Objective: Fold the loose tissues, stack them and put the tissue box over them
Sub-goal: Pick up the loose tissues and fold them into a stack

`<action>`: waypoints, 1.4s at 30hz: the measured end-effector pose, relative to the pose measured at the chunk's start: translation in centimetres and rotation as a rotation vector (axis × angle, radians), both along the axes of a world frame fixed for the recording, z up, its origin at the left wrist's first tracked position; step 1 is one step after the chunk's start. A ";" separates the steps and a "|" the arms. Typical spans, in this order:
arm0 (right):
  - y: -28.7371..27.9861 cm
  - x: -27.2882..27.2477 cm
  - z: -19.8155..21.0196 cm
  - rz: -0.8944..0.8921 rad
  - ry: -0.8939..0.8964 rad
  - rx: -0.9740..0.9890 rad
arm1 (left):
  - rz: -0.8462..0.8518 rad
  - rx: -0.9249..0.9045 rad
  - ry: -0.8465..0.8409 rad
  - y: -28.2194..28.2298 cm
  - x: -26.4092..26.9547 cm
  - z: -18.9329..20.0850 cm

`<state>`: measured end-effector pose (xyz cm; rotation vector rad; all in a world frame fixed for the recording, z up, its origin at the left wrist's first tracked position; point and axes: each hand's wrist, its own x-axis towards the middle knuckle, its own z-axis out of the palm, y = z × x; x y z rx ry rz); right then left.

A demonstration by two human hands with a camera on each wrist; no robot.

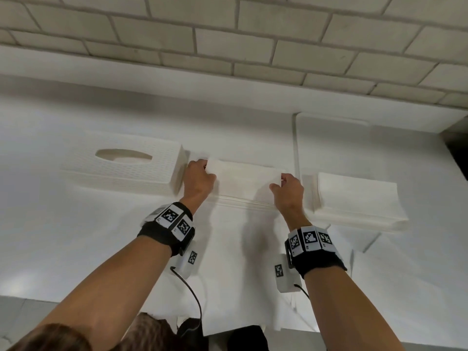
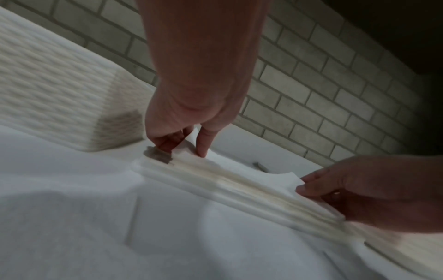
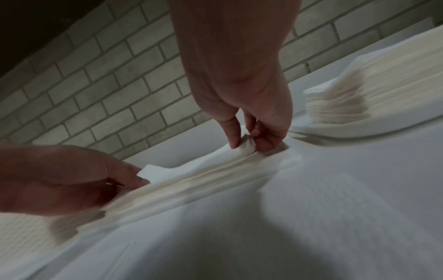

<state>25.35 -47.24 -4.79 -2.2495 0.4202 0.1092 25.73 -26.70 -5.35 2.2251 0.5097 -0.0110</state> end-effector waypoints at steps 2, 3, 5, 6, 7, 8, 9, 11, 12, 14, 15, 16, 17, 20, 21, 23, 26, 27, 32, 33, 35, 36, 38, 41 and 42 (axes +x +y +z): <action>-0.1 0.2 -1.0 -0.005 0.004 -0.050 | -0.001 0.044 -0.003 -0.1 -0.1 -0.5; 0.1 0.1 -1.3 -0.009 -0.004 -0.068 | -0.006 0.059 0.006 -0.3 -0.2 -0.5; 0.4 -0.1 -1.0 -0.006 0.012 -0.086 | -0.023 0.101 0.024 -0.4 -0.3 -0.4; 0.5 -0.2 -1.0 -0.001 0.023 -0.111 | -0.034 0.129 0.028 -0.4 -0.5 -0.1; 0.5 -0.4 -0.8 0.028 0.015 -0.151 | -0.040 0.161 0.016 -0.4 -0.6 0.1; 0.8 -0.8 -0.3 0.039 -0.003 -0.179 | -0.035 0.175 0.001 0.0 -0.9 0.7; 0.7 -0.9 0.1 0.026 -0.061 -0.205 | -0.031 0.145 -0.031 0.2 -1.0 1.3; 1.1 -1.7 1.2 0.026 -0.161 -0.168 | -0.001 -0.015 -0.103 1.2 -1.8 3.0; 1.8 -2.4 1.8 0.058 -0.176 -0.135 | 0.023 -0.102 -0.144 2.0 -2.7 4.0; 3.9 -4.0 2.6 0.205 -0.163 -0.084 | 0.091 -0.266 -0.216 4.1 -4.7 5.9; 5.2 -4.9 2.9 0.316 -0.123 -0.071 | 0.120 -0.354 -0.232 5.1 -5.7 6.4; 6.8 -5.8 2.8 0.425 -0.061 -0.060 | 0.148 -0.426 -0.234 6.2 -6.8 6.9; 8.3 -6.8 2.7 0.525 0.004 -0.060 | 0.175 -0.473 -0.231 7.2 -7.9 7.0; 12.1 -9.3 1.5 0.732 0.147 -0.206 | 0.255 -0.544 -0.210 9.6 -10.7 6.7; 13.0 -9.9 1.1 0.774 0.158 -0.296 | 0.273 -0.559 -0.203 10.2 -11.6 6.4; 14.0 -10.4 0.7 0.812 0.138 -0.434 | 0.288 -0.565 -0.181 10.9 -13.0 5.6; 14.6 -10.2 0.5 0.808 0.160 -0.464 | 0.308 -0.572 -0.149 11.3 -14.7 4.4; 14.8 -10.1 0.5 0.805 0.176 -0.464 | 0.315 -0.577 -0.142 11.3 -15.1 4.0; 14.8 -9.7 1.0 0.813 0.160 -0.420 | 0.316 -0.583 -0.113 11.1 -16.2 2.6; 14.7 -9.8 1.3 0.811 0.162 -0.408 | 0.317 -0.581 -0.110 11.0 -16.4 2.4; 14.5 -9.8 1.7 0.786 0.169 -0.316 | 0.334 -0.585 -0.114 10.7 -16.7 2.1; 14.3 -9.7 2.1 0.756 0.149 -0.232 | 0.353 -0.605 -0.120 10.6 -17.0 2.1; 14.1 -9.4 3.3 0.696 0.124 -0.017 | 0.362 -0.698 -0.110 10.3 -17.5 2.5; 14.4 -9.3 6.2 0.568 0.145 0.433 | 0.140 -0.971 -0.003 9.8 -18.1 3.0; 14.7 -9.2 6.7 0.537 0.164 0.553 | 0.074 -1.021 0.018 9.5 -18.3 3.2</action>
